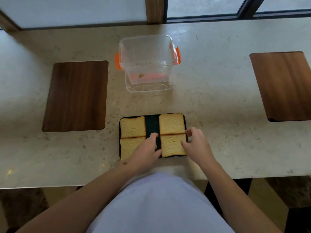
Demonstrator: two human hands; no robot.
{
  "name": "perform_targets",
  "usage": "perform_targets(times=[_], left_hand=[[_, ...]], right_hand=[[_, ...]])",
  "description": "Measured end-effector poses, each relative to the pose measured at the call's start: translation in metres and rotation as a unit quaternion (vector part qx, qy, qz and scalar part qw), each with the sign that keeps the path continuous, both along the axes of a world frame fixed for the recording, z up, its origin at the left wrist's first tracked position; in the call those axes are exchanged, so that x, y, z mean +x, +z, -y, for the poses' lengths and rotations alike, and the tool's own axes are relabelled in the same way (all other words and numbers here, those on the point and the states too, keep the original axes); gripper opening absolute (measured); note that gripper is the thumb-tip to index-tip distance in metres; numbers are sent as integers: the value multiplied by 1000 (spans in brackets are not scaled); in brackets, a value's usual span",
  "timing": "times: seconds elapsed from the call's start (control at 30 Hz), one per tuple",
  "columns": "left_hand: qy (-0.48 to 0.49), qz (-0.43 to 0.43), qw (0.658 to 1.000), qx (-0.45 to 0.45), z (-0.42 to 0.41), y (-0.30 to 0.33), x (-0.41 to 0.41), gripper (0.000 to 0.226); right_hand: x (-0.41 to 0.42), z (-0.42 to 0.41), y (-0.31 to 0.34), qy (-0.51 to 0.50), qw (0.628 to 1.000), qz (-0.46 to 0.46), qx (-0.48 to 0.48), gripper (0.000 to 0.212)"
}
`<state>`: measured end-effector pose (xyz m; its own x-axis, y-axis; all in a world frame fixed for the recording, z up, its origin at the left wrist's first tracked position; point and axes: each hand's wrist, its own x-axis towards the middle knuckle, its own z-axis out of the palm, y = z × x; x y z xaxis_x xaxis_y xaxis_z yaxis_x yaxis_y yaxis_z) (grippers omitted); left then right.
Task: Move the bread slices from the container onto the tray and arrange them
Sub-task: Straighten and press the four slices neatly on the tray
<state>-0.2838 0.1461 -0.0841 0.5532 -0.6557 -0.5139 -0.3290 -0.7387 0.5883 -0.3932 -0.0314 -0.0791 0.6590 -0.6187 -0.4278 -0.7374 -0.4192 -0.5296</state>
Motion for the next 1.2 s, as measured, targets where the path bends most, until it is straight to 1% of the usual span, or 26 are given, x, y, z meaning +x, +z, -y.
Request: perform_targets(times=[0.1, 0.17, 0.23, 0.27, 0.37, 0.4, 0.43, 0.5, 0.53, 0.6, 0.67, 0.7, 0.8, 0.87, 1.03, 1.2], left_hand=[[106, -15, 994, -21, -11, 5, 22, 60], [200, -13, 979, -24, -22, 7, 40, 63], [275, -12, 961, -13, -33, 8, 57, 62], [308, -22, 951, -14, -37, 7, 63, 57], [367, -49, 929, -25, -46, 7, 74, 26], [378, -50, 924, -25, -47, 6, 76, 17], [389, -57, 919, -28, -47, 7, 76, 14], [409, -70, 909, -39, -47, 4, 77, 25], [417, -70, 905, -41, -47, 5, 78, 25], [426, -84, 899, -48, -47, 4, 81, 7], [431, -119, 893, -41, -48, 2, 83, 40], [437, -136, 888, -36, -48, 1, 85, 47], [451, -172, 875, -30, -48, 0, 90, 52], [453, -175, 874, -29, -47, 0, 93, 52], [443, -173, 879, -22, -41, 3, 90, 56], [422, -148, 894, -16, -31, 5, 79, 59]], right_hand=[[37, -15, 6, 27, 998, 28, 41, 35], [60, -28, 4, 52, 996, 23, 62, 36], [79, -40, 0, 88, 994, 7, 67, 41], [88, -46, -3, 102, 992, -1, 70, 44], [107, -63, -8, 106, 989, -33, 102, 50], [111, -68, -9, 98, 988, -45, 114, 52], [114, -72, -10, 90, 987, -54, 121, 51], [117, -78, -13, 86, 987, -60, 124, 49], [118, -80, -14, 86, 987, -62, 124, 51], [119, -83, -18, 85, 987, -64, 124, 56], [119, -84, -20, 82, 987, -64, 125, 59], [120, -84, -20, 81, 987, -63, 128, 60], [122, -83, -22, 77, 985, -63, 139, 58], [122, -82, -23, 80, 985, -64, 140, 57], [126, -79, -26, 76, 985, -70, 139, 56], [128, -81, -28, 75, 985, -77, 137, 54]])
